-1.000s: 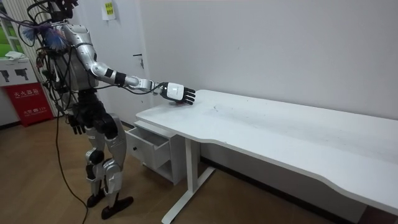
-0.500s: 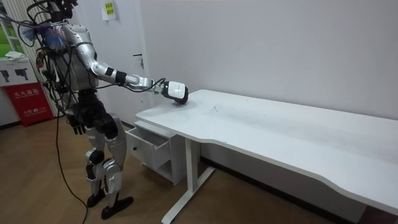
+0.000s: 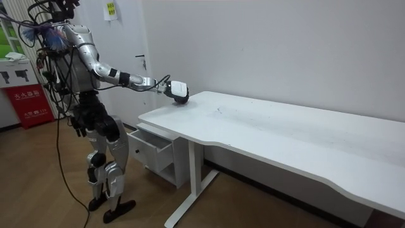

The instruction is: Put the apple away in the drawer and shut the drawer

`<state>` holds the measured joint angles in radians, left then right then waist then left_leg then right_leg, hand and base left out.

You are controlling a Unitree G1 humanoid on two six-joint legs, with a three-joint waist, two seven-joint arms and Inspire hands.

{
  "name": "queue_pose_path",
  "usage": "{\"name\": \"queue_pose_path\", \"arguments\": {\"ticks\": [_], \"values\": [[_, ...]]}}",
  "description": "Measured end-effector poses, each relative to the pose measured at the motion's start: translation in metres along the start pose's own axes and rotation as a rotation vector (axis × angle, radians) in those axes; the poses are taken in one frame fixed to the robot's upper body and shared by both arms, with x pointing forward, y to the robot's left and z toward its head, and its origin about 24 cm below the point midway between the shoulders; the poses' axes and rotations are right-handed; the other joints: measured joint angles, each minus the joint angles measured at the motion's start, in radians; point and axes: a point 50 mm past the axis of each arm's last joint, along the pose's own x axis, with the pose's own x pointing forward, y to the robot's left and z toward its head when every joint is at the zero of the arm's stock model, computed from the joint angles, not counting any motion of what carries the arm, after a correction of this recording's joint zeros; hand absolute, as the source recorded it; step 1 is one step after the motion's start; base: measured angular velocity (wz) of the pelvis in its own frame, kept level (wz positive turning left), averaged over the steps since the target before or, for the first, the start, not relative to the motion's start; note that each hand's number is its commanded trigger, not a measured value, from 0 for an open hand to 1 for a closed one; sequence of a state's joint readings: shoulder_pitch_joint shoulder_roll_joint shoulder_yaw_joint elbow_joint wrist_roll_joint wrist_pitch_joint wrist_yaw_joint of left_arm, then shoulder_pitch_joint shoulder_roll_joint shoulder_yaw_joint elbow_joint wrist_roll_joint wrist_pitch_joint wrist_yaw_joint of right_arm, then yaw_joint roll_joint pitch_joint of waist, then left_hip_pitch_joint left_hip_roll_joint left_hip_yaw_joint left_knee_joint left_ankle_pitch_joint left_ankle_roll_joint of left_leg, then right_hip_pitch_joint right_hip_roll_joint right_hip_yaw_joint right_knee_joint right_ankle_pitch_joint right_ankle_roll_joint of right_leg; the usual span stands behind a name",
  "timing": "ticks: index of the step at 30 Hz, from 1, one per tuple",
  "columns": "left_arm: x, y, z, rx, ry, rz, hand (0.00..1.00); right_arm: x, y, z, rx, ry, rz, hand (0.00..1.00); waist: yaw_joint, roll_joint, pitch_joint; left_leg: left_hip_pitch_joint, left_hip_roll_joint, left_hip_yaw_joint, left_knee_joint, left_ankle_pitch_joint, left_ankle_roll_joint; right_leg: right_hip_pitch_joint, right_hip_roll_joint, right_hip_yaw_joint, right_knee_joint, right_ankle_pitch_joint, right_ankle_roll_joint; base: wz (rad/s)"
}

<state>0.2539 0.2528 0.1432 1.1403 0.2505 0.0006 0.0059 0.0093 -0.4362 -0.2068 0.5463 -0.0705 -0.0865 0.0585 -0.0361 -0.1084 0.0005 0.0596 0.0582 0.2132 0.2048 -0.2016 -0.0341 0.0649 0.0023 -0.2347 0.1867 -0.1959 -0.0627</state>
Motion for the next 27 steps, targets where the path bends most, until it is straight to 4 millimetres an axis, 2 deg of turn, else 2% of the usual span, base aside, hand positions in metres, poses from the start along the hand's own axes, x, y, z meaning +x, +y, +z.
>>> {"name": "queue_pose_path", "arguments": {"ticks": [6,11,14,18,27], "values": [[0.002,-0.001,0.011,0.014,-0.030,-0.019,0.00,0.000,0.027,0.033,-0.139,-0.138,0.167,1.00,0.025,0.004,-0.0001,-0.003,-0.001,0.000,-0.002,0.000,0.000,-0.013,-0.001,0.001,0.000,0.000,0.000,0.00],[0.002,-0.003,0.015,0.043,-0.041,-0.029,0.00,-0.006,0.038,0.068,-0.173,-0.285,0.221,1.00,0.042,0.012,0.0021,-0.012,-0.001,-0.002,-0.002,0.000,0.000,-0.013,-0.002,-0.001,0.001,0.000,0.000,0.00],[0.002,-0.010,0.019,0.092,-0.054,-0.055,0.00,-0.013,0.054,0.086,-0.184,-0.371,0.289,1.00,0.043,0.012,0.0016,-0.012,0.000,-0.003,-0.002,0.000,0.000,-0.011,0.000,-0.008,0.001,0.000,0.000,0.04],[0.003,-0.013,0.023,0.115,-0.064,-0.066,0.00,-0.021,0.070,0.095,-0.209,-0.421,0.388,1.00,0.048,0.012,0.0018,-0.013,0.000,-0.006,-0.002,0.000,0.000,-0.009,-0.001,-0.016,0.001,0.000,0.000,0.04],[0.004,-0.014,0.028,0.130,-0.070,-0.070,0.00,-0.025,0.075,0.101,-0.257,-0.446,0.449,1.00,0.068,0.012,0.0046,-0.019,0.000,-0.006,0.001,0.000,0.000,-0.013,-0.002,-0.018,0.004,0.001,0.000,0.00]]}}
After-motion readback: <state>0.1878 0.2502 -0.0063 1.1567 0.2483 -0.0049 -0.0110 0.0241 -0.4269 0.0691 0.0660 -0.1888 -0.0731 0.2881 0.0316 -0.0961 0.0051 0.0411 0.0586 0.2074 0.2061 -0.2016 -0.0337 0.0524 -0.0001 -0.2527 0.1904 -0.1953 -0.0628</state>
